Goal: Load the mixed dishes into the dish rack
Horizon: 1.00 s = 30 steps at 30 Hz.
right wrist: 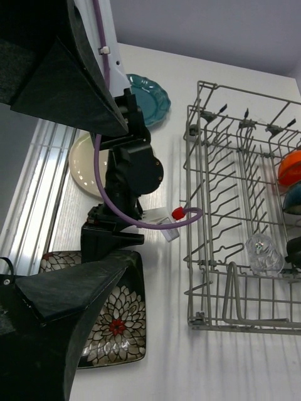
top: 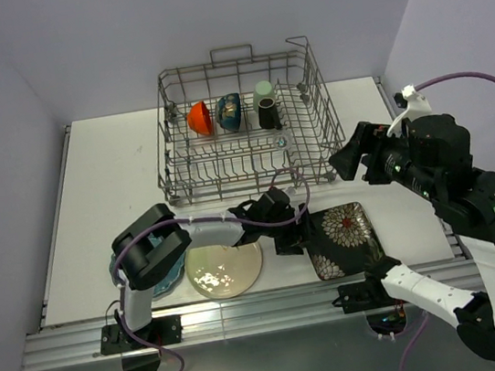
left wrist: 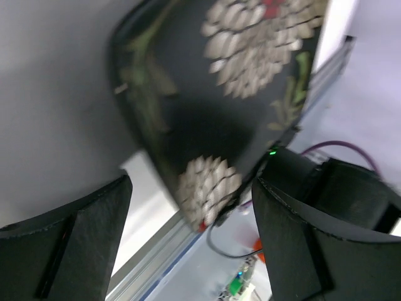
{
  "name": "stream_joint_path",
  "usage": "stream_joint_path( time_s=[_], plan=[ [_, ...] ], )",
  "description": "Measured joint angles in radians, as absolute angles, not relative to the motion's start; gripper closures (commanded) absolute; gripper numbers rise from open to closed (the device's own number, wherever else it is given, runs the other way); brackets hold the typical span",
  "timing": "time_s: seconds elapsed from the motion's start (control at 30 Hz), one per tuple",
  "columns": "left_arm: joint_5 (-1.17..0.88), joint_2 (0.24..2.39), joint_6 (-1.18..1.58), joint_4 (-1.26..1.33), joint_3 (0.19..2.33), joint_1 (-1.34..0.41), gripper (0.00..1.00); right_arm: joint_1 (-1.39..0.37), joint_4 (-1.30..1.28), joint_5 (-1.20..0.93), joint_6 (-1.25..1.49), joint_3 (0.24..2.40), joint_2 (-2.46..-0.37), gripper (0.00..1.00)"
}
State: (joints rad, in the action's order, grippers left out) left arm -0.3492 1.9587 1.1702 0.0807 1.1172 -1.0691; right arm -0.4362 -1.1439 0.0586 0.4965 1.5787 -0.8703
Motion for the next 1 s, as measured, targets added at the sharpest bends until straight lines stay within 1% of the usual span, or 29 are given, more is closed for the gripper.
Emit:
stream_joint_path(
  time_s=[0.2, 0.43, 0.73, 0.83, 0.93, 1.0],
  plan=[
    [-0.393, 2.004, 1.23, 0.199, 1.118, -1.073, 0.16, -0.436, -1.164, 0.064, 0.496, 1.578, -0.863, 0.13],
    [-0.423, 2.03, 1.261, 0.25, 1.117, -1.074, 0.2, -0.436, -1.168, 0.064, 0.496, 1.577, -0.843, 0.13],
    [-0.447, 2.046, 1.275, 0.278, 1.116, -1.074, 0.23, -0.436, -1.166, 0.067, 0.497, 1.563, -0.836, 0.13],
    [-0.447, 2.048, 1.272, 0.276, 1.116, -1.074, 0.26, -0.436, -1.167, 0.067, 0.498, 1.546, -0.832, 0.13],
    [-0.448, 2.051, 1.272, 0.282, 1.112, -1.074, 0.3, -0.436, -1.166, 0.067, 0.498, 1.53, -0.832, 0.13],
    [-0.448, 2.052, 1.269, 0.286, 1.107, -1.074, 0.35, -0.436, -1.166, 0.067, 0.498, 1.525, -0.832, 0.13]
  ],
)
